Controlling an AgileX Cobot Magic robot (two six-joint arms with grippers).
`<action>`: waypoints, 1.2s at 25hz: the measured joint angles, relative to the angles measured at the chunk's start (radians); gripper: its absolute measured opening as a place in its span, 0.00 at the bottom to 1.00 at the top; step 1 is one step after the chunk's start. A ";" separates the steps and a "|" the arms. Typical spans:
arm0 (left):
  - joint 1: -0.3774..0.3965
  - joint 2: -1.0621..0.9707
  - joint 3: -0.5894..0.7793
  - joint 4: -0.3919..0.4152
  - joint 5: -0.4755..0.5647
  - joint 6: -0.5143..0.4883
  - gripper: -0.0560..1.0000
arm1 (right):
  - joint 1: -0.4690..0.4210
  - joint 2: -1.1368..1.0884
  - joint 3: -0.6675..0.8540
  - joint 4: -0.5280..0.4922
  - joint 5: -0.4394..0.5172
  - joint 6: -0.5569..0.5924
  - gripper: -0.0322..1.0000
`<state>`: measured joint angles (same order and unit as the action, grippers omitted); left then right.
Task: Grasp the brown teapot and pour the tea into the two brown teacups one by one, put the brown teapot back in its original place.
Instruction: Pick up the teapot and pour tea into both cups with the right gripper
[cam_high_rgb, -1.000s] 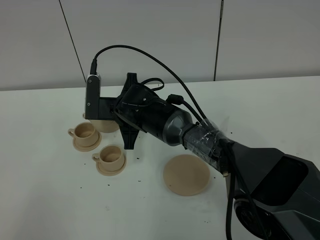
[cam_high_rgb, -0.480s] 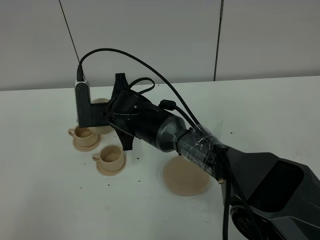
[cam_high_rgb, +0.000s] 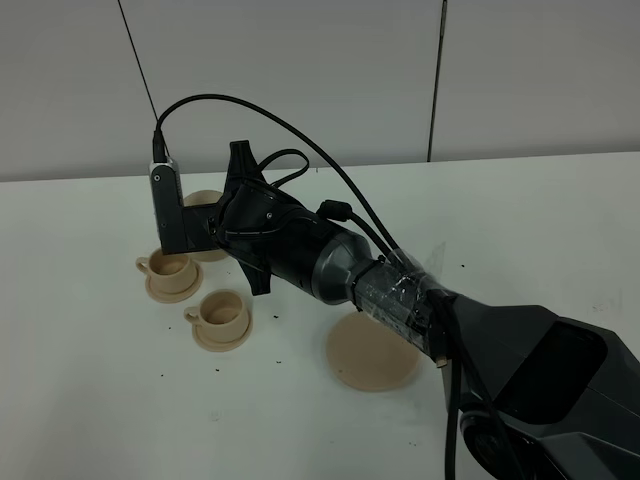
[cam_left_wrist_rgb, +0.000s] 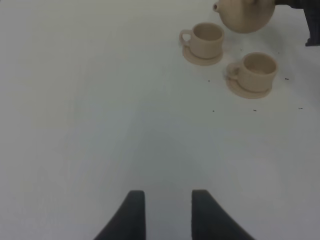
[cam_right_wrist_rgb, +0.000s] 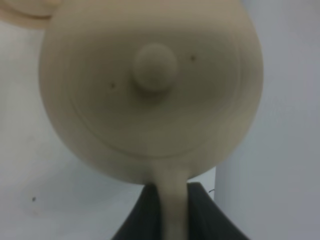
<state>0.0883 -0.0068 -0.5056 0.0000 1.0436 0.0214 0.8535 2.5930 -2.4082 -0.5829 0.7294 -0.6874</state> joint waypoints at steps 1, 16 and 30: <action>0.000 0.000 0.000 0.000 0.000 0.000 0.34 | 0.000 0.000 0.000 -0.002 -0.003 0.000 0.12; 0.000 0.000 0.000 0.000 0.000 0.001 0.34 | 0.004 0.011 0.000 -0.071 -0.062 -0.037 0.12; 0.000 0.000 0.000 0.000 0.000 0.001 0.34 | 0.024 0.033 0.000 -0.205 -0.082 -0.002 0.12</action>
<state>0.0883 -0.0068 -0.5056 0.0000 1.0436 0.0224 0.8779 2.6259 -2.4082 -0.7882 0.6478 -0.6892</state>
